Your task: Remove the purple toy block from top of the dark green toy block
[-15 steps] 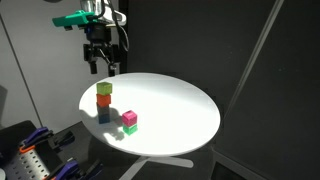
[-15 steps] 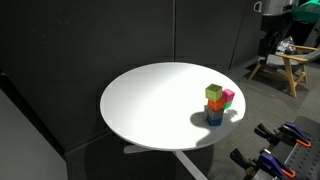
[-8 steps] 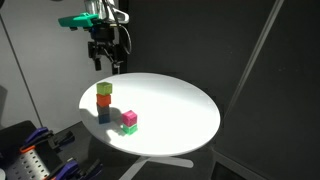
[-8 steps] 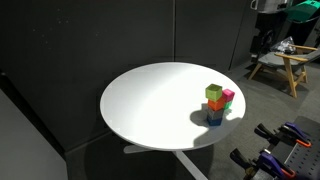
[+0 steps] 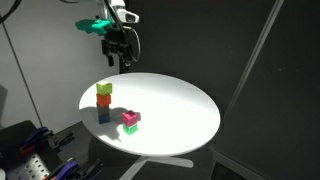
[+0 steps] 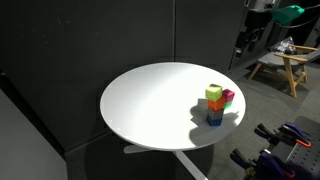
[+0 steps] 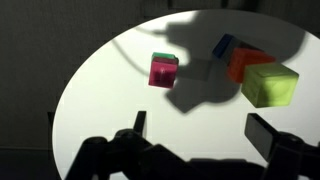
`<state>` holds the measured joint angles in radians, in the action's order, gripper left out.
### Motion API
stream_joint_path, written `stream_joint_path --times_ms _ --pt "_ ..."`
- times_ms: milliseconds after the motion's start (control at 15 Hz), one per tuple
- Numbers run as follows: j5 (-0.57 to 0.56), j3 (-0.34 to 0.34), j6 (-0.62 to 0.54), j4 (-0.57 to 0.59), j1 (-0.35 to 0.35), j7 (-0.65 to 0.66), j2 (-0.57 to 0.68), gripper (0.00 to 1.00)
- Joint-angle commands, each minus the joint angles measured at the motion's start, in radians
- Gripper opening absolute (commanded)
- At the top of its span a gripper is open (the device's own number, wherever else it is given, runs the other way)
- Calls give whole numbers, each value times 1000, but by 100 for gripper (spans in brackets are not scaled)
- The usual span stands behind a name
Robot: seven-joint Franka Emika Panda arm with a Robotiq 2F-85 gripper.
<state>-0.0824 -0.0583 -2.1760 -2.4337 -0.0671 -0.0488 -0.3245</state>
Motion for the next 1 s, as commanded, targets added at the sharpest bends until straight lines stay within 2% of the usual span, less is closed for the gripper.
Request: stream_joint_path --times_ms 0,267,467,933 --pt "54 -7 -84 57 2 53 95 100" --pt "71 6 -181 101 -3 146 212 100" --pt "61 4 -205 144 -5 214 290 100" --pt "46 -12 -131 253 -1 285 423 100"
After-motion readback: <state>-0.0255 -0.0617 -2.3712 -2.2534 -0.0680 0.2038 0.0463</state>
